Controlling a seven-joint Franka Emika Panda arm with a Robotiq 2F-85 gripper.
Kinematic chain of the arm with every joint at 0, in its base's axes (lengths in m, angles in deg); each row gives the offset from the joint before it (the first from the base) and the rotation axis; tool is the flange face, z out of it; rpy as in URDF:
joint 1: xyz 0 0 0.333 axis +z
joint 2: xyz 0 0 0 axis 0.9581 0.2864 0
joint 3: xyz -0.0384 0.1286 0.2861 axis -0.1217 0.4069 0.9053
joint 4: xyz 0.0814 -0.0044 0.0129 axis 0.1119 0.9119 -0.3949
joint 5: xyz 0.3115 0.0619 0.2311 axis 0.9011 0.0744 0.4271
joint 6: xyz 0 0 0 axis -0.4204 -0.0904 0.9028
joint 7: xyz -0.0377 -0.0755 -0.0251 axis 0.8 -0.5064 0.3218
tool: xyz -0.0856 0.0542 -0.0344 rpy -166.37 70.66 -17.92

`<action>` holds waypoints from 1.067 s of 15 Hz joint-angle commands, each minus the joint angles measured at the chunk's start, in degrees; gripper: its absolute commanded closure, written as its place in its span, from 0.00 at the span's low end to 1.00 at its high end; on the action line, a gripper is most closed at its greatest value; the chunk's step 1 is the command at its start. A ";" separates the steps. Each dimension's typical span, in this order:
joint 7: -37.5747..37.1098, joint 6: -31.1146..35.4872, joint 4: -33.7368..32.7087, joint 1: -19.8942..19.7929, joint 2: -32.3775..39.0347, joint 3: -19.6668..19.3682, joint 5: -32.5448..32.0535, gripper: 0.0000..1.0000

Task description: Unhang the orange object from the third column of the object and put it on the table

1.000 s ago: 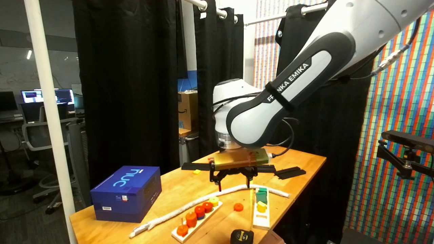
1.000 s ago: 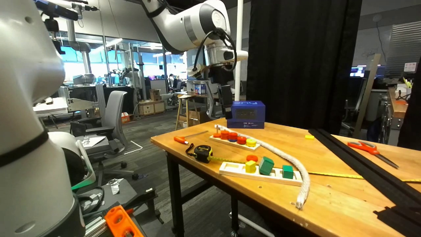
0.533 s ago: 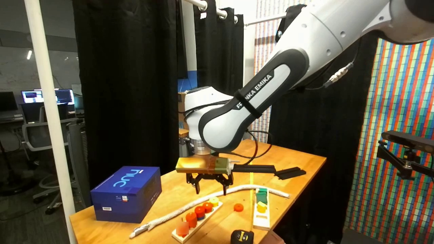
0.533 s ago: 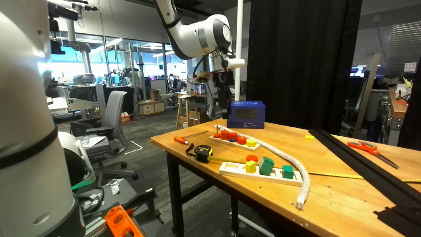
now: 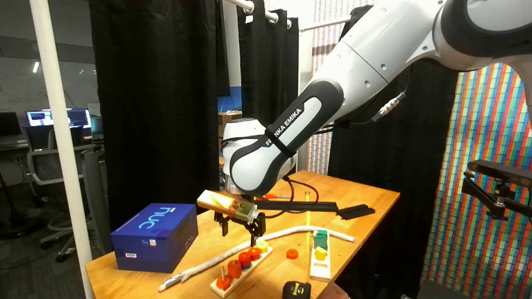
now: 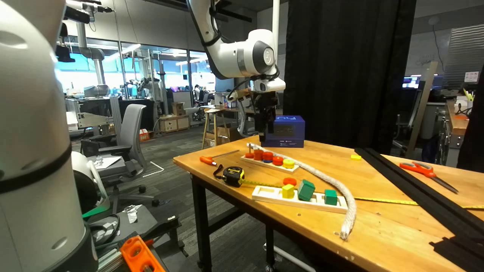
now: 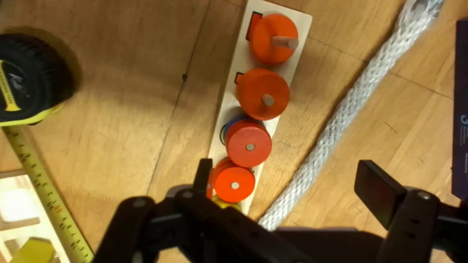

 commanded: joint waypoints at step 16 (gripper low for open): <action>-5.98 2.37 -1.40 5.05 4.45 -5.77 5.84 0.00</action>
